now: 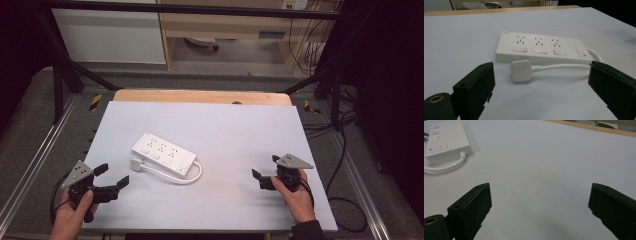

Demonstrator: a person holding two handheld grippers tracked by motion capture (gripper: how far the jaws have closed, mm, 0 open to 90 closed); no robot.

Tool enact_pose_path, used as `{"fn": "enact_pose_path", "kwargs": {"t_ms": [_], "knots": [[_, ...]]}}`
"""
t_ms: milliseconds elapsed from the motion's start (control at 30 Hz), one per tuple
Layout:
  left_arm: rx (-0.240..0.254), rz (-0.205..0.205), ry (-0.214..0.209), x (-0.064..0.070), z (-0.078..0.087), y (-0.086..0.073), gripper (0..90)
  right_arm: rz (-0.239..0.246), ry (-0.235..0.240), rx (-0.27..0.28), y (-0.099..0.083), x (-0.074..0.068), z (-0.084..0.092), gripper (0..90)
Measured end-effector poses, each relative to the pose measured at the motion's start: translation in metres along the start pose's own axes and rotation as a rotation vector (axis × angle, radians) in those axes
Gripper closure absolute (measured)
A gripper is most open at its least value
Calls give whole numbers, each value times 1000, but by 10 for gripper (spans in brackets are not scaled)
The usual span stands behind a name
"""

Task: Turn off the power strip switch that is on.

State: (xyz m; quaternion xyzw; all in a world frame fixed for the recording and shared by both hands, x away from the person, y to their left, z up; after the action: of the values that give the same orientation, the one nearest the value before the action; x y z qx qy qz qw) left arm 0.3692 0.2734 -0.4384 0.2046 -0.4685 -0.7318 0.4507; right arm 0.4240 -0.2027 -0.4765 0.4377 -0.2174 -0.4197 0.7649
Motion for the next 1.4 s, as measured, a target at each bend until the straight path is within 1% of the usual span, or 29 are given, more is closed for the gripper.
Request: {"fn": "enact_pose_path", "kwargs": {"t_ms": [133, 333, 433, 533, 667, 700, 900, 933, 1000, 1100, 1233, 1300, 1400], "knots": [[5, -4, -2, 2, 0, 1, 72, 4, -4, -1, 0, 0, 0, 50], [9, -3, -22, 6, 1, 3, 78, 9, -7, -8, -1, 0, -2, 49], [2, 2, -33, 7, 0, 4, 94, 6, -9, -9, -1, 0, -1, 49], [0, 0, -29, 8, 0, 4, 100, 3, -11, -10, -1, 1, -1, 49], [-1, 9, -31, 9, 0, 7, 114, 4, -12, -11, -1, 1, 0, 49], [5, 12, -30, 9, 0, 9, 127, 6, -14, -11, -1, 1, 0, 49], [3, 6, -36, 11, -2, 14, 141, 15, -13, -19, -1, -1, -2, 47], [-9, 2, -36, 11, -2, 15, 140, 18, -14, -22, -2, -1, -3, 47], [-13, 8, -42, 11, -3, 16, 140, 23, -12, -25, -2, -2, -3, 46], [-29, 0, -38, 12, -7, 20, 141, 28, -10, -27, -2, -3, -3, 46], [-26, -9, -40, 15, -9, 24, 141, 29, -11, -27, -2, -2, -3, 45], [-27, -3, -54, 18, -11, 26, 141, 28, -10, -33, -2, -2, -4, 44], [-35, -8, -51, 20, -15, 29, 144, 31, -10, -34, -2, -2, -5, 44]]}}
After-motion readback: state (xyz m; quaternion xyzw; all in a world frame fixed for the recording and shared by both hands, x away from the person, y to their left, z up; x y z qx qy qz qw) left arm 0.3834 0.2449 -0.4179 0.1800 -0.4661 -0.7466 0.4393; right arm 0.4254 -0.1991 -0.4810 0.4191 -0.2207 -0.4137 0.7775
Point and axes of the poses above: each handheld gripper's, and its own axes: z roughly backward along the jaws, y roughly out of its top, x roughly to its right, the point moved 8 cm from there along -z, roughly forward along the jaws, and after that the axes turned 4 degrees about -x, right-handed, at the moved point
